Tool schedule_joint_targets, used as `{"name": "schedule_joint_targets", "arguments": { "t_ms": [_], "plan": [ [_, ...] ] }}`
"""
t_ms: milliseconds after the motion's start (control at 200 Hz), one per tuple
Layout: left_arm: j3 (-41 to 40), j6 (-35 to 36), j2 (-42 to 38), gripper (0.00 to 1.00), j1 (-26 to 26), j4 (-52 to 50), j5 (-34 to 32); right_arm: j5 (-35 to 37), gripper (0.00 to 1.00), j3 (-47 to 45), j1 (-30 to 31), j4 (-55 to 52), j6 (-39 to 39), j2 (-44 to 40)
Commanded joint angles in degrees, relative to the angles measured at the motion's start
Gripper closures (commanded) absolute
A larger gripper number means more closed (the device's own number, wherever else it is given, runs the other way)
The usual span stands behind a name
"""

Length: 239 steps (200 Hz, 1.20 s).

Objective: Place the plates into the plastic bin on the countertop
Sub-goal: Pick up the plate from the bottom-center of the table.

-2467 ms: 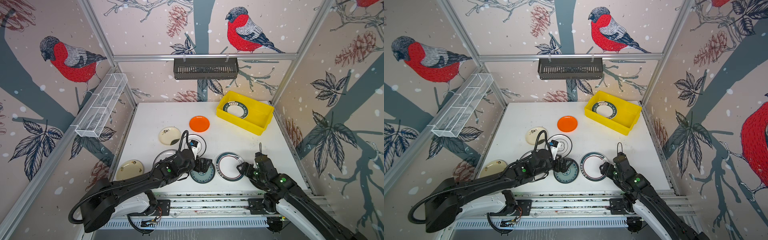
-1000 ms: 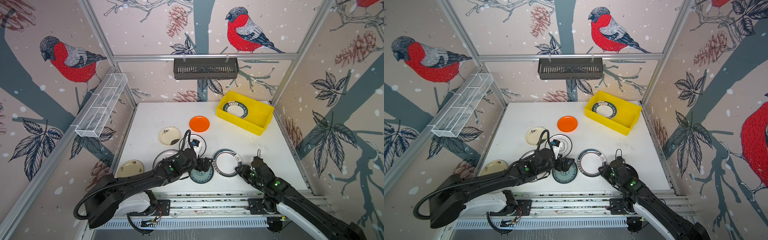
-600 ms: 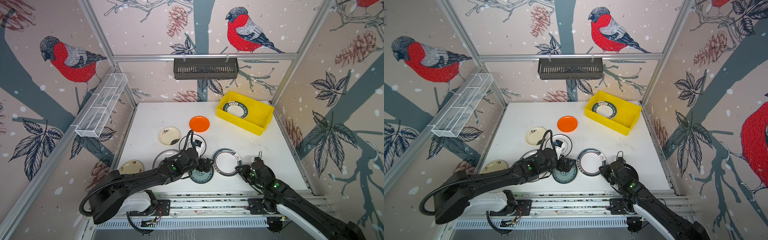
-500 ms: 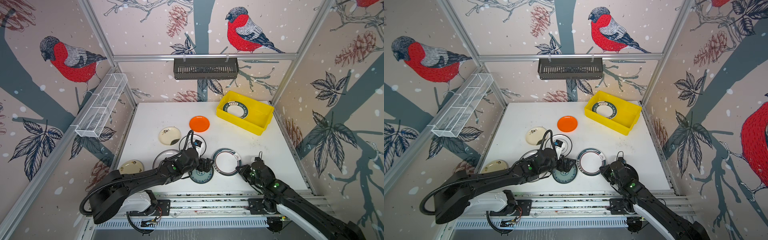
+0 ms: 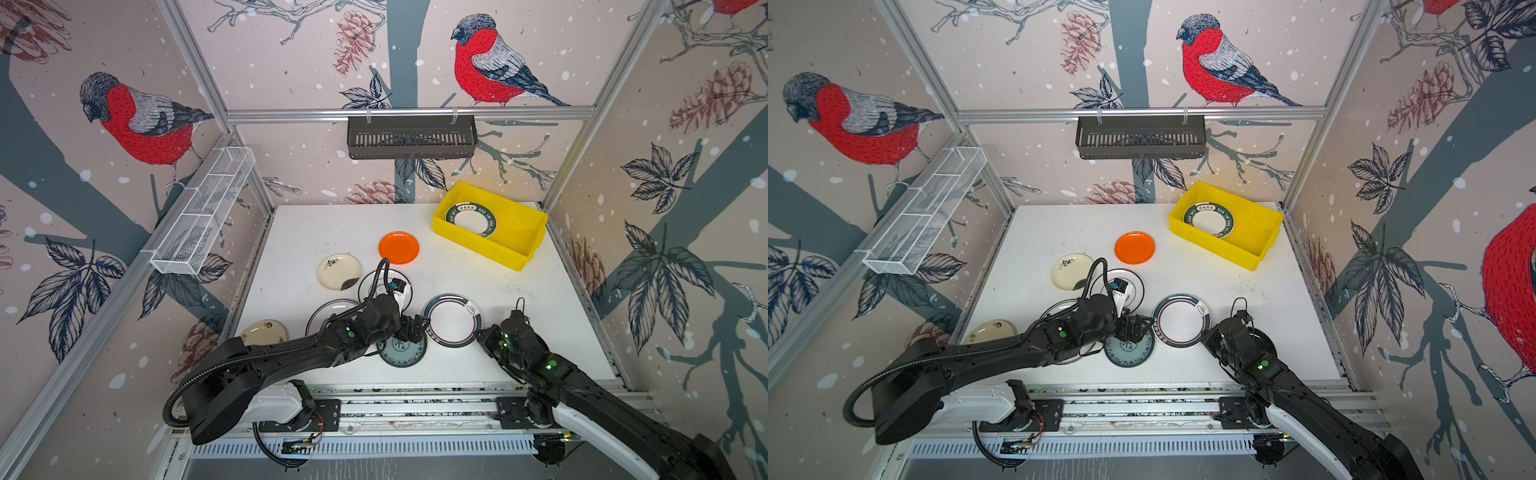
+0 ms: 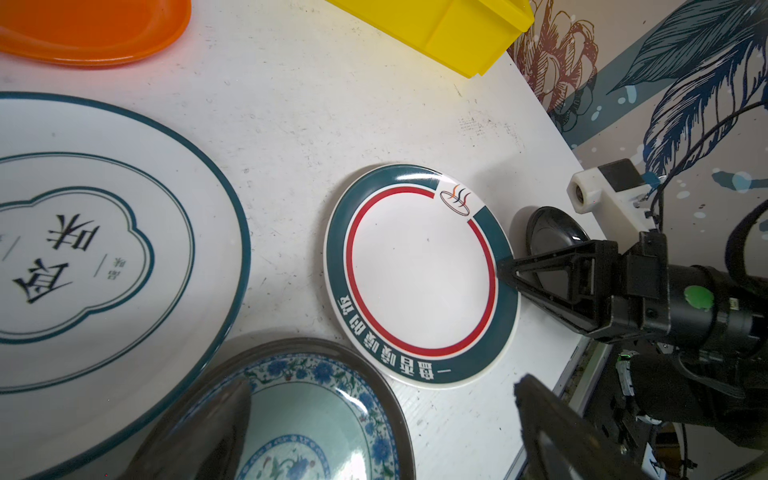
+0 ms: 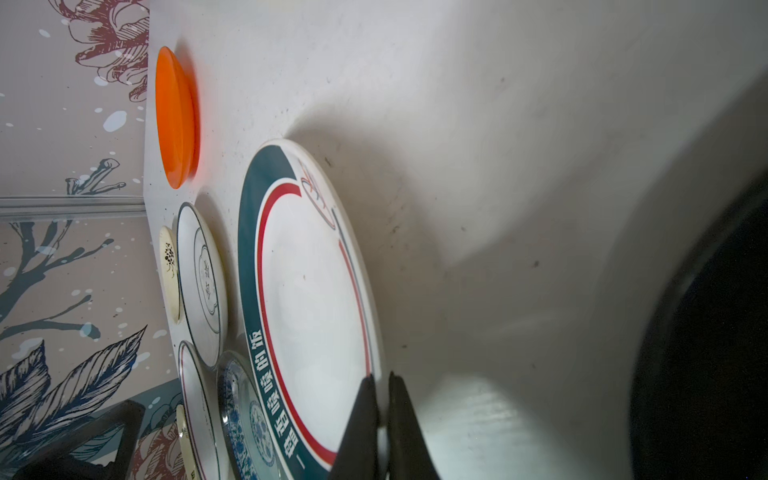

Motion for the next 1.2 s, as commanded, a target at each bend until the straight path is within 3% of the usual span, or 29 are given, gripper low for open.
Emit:
{"name": "schedule_joint_targets", "arguments": {
  "t_ms": [0, 595, 916, 1191],
  "plan": [
    [0.5, 0.7, -0.2, 0.02, 0.0, 0.4, -0.8, 2.4, 0.96, 1.0, -0.1, -1.1, -1.3, 0.2],
    [2.3, 3.0, -2.6, 0.02, 0.1, -1.2, -0.2, 3.1, 0.99, 7.7, -0.6, -1.0, -3.0, -0.4],
    [4.3, 5.0, -4.4, 0.02, 0.9, -2.5, 1.5, 5.9, 0.99, 14.7, -1.2, -0.6, -5.7, 2.0],
    [3.7, 6.8, -8.2, 0.02, 2.4, -0.7, 2.5, 5.1, 1.0, 23.8, -5.4, 0.1, -9.6, 8.4]
  ]
}}
